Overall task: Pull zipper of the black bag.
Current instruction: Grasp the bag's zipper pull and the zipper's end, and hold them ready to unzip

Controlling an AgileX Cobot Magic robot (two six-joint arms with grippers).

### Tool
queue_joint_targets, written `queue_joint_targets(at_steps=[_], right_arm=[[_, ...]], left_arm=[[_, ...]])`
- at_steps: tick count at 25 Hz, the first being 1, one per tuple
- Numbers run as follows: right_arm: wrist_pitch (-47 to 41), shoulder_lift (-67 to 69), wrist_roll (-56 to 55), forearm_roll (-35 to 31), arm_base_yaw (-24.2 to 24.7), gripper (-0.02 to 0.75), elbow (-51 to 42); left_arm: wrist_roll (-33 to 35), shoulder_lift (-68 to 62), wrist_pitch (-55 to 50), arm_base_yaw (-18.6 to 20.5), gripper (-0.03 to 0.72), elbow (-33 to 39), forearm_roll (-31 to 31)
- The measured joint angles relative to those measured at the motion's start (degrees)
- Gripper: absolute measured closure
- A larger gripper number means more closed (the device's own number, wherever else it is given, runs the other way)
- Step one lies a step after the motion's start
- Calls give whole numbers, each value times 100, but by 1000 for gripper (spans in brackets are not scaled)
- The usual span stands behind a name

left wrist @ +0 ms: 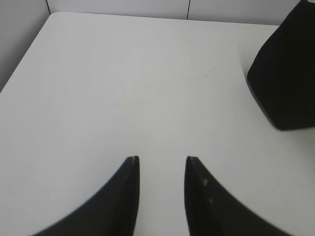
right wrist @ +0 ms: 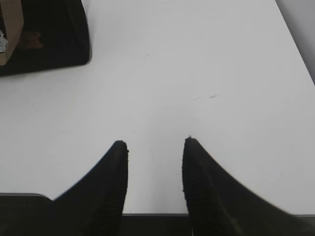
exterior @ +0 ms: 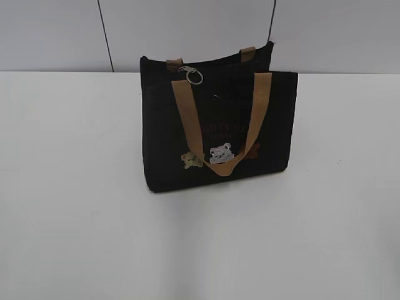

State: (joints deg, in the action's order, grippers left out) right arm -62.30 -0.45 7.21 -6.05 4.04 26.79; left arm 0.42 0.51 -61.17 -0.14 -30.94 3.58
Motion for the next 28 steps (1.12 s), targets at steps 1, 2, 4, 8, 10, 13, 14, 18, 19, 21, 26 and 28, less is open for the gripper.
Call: queue_joint_targets(at_steps=[1,2,4,8,10,13,14,18,19,21,26,28], right_arm=[[0,0,0,0,0,453,0],[0,0,0,0,0,453,0],[0,0,0,0,0,453,0],[0,0,0,-3,0,453,0],[0,0,0,-3,0,453,0],[0,0,0,-3,0,453,0],[0,0,0,-3,0,453,0],[0,0,0,-3,0,453,0],[0,0,0,-3,0,453,0],[0,0,0,-3,0,453,0],[0,0,0,-3,0,453,0],[0,0,0,-3,0,453,0]], left_arm=[[0,0,0,0,451,0,0],[0,0,0,0,451,0,0],[0,0,0,0,451,0,0],[0,0,0,0,442,0,0],[0,0,0,0,407,0,0],[0,0,0,0,271,0,-5],[0,0,0,0,223,0,-5],[0,0,0,0,154,0,-20],[0,0,14,0,150,-8,-20],[0,0,156,0,146,-92,-20],[256,-299,1061,0,144,-378,237],[725,-621,1575,0,146,-378,480]])
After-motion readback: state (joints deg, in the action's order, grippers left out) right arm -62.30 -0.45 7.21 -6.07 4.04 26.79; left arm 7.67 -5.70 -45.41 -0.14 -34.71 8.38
